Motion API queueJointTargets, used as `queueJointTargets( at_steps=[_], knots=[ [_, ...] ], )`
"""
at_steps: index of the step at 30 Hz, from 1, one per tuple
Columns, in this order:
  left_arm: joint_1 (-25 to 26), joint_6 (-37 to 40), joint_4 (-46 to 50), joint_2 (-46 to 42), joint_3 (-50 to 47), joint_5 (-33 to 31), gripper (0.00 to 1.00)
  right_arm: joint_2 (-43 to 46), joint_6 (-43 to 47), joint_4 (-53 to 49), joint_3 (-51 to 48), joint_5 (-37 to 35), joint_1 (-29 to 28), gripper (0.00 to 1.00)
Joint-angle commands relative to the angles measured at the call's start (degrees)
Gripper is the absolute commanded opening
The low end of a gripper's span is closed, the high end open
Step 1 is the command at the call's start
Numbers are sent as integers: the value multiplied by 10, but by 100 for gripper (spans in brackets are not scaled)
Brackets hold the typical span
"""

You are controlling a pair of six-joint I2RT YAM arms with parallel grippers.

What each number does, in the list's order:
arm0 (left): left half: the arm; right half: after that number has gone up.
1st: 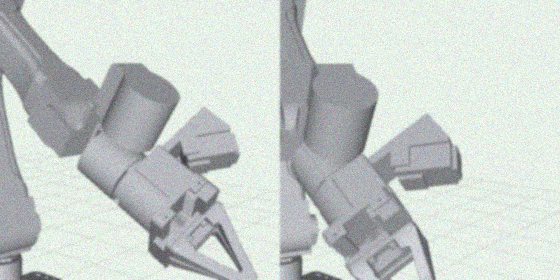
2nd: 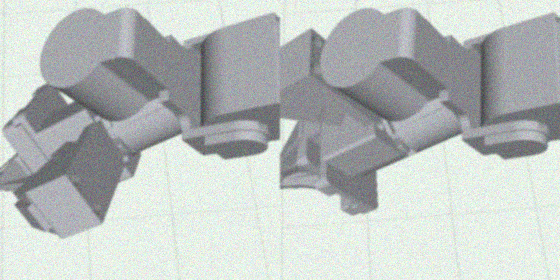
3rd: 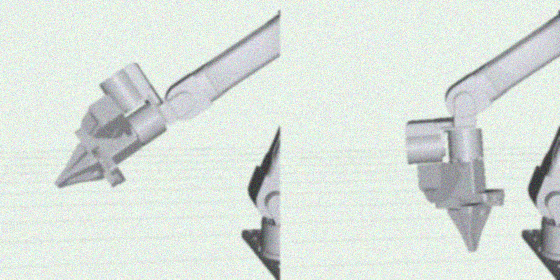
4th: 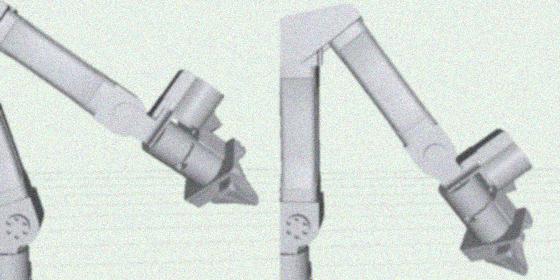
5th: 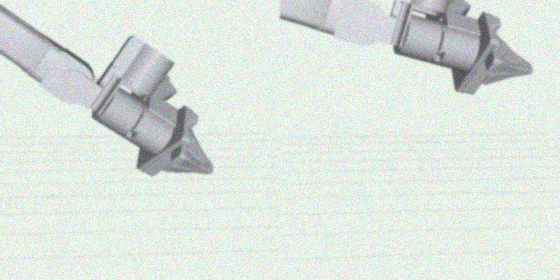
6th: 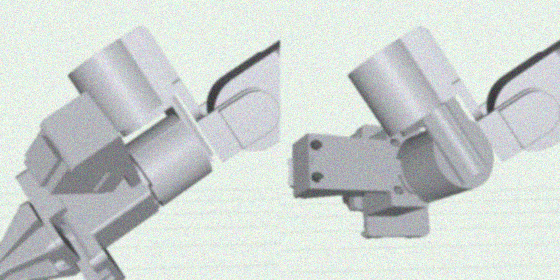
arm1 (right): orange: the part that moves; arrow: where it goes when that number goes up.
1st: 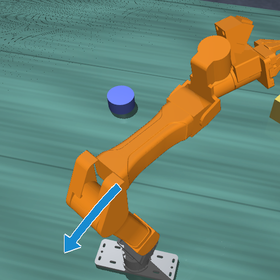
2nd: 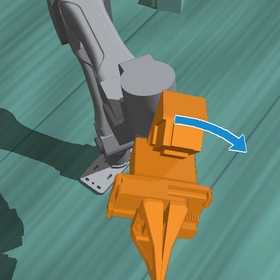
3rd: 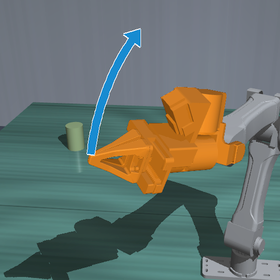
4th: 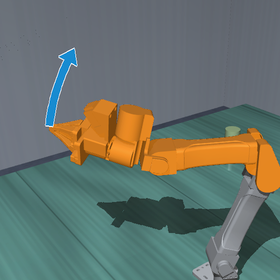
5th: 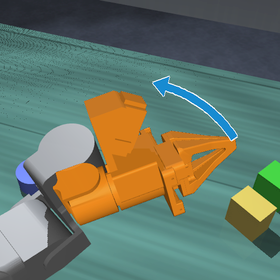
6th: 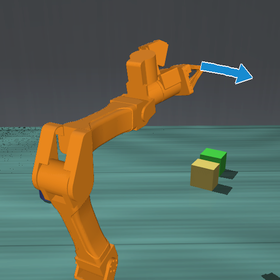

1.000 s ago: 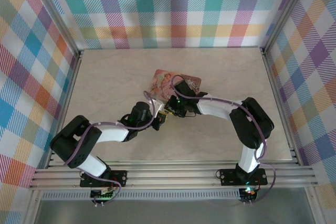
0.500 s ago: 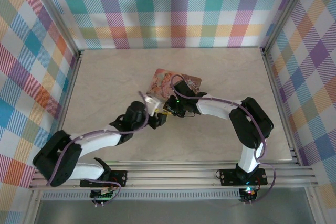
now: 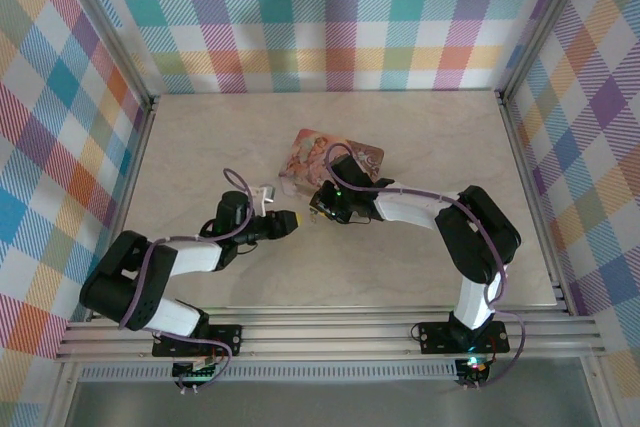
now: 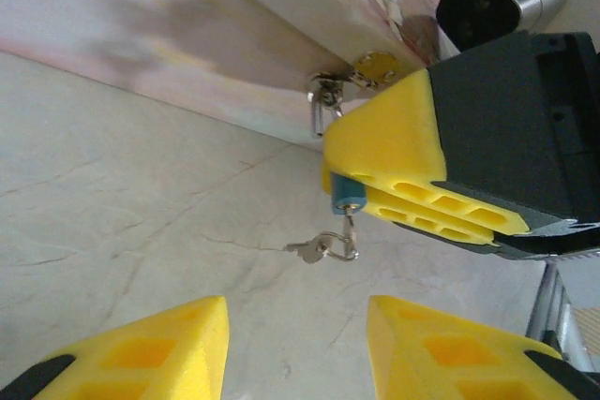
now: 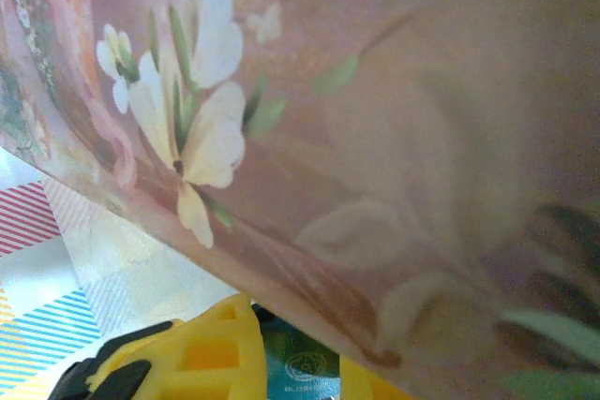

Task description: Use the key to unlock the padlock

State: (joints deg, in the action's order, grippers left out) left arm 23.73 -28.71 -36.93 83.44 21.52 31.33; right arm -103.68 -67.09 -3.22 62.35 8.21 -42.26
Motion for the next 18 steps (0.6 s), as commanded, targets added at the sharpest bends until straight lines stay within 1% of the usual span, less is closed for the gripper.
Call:
queueJointTargets(
  at_steps=[1,3,5,8,14,18],
  knots=[
    [36,23,-52,8,6,16,42,-17,-42,-46,-26,11,1,0],
    [57,50,-38,10,15,-6,42,-17,-42,-46,-27,13,1,0],
    [64,61,-30,16,20,-30,42,-17,-43,-46,-28,14,1,0],
    [64,69,-39,34,25,-43,41,-17,-46,-43,-29,15,1,0],
    [64,72,-68,68,29,-72,35,-14,-50,-39,-36,17,1,0],
    [64,64,-100,83,33,-72,35,-11,-51,-39,-40,16,1,0]
  ],
)
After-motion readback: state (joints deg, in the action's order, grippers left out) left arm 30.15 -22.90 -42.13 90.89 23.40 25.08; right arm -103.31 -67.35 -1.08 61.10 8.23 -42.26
